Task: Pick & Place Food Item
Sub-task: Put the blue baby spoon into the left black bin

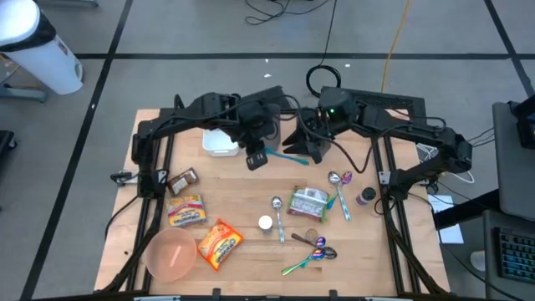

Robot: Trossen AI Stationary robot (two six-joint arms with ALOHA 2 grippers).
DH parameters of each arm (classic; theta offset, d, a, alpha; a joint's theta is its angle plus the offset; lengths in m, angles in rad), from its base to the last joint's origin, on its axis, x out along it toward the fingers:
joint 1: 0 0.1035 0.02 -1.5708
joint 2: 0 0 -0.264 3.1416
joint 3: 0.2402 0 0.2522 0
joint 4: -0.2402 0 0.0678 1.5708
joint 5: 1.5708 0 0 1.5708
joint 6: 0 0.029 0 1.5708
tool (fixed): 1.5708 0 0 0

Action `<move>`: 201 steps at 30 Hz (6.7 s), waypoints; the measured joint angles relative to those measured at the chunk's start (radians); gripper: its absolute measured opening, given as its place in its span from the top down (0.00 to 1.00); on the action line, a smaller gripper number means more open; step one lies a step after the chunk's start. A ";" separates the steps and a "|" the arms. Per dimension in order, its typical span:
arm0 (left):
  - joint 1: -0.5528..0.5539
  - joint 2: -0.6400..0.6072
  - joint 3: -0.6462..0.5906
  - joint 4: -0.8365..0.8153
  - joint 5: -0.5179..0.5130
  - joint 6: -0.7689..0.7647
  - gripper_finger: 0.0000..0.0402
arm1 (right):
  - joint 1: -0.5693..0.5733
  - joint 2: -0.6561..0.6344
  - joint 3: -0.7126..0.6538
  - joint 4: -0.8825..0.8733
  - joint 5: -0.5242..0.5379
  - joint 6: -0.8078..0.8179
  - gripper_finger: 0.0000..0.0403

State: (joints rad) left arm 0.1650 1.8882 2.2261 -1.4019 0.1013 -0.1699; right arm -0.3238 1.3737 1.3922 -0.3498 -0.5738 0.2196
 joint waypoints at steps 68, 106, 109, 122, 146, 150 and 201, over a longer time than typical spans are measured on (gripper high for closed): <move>-0.027 0.020 0.061 0.077 -0.056 -0.009 0.90 | 0.063 0.041 0.000 0.027 0.130 0.027 0.97; 0.060 -0.120 0.061 0.532 0.008 -0.084 0.42 | 0.038 -0.262 -0.001 0.375 0.546 0.009 0.98; 0.041 -0.096 0.061 0.608 -0.041 -0.052 0.42 | 0.038 -0.256 -0.001 0.463 0.540 0.043 0.98; 0.023 -0.031 0.061 0.824 -0.064 -0.003 0.42 | 0.107 -0.196 -0.001 0.605 0.464 0.075 0.98; 0.024 -0.029 0.061 0.857 0.081 -0.018 0.42 | 0.113 -0.199 -0.001 0.675 0.473 0.027 0.98; 0.023 -0.029 0.061 0.850 0.113 -0.020 0.42 | 0.097 -0.221 -0.001 0.645 0.477 0.022 0.98; 0.022 0.025 0.061 0.933 0.120 -0.089 0.92 | 0.116 -0.147 -0.001 0.816 0.448 0.108 0.98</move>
State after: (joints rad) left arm 0.1866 1.9129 2.2871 -0.4690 0.2210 -0.2586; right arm -0.2081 1.2270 1.3914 0.4666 -0.1257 0.3273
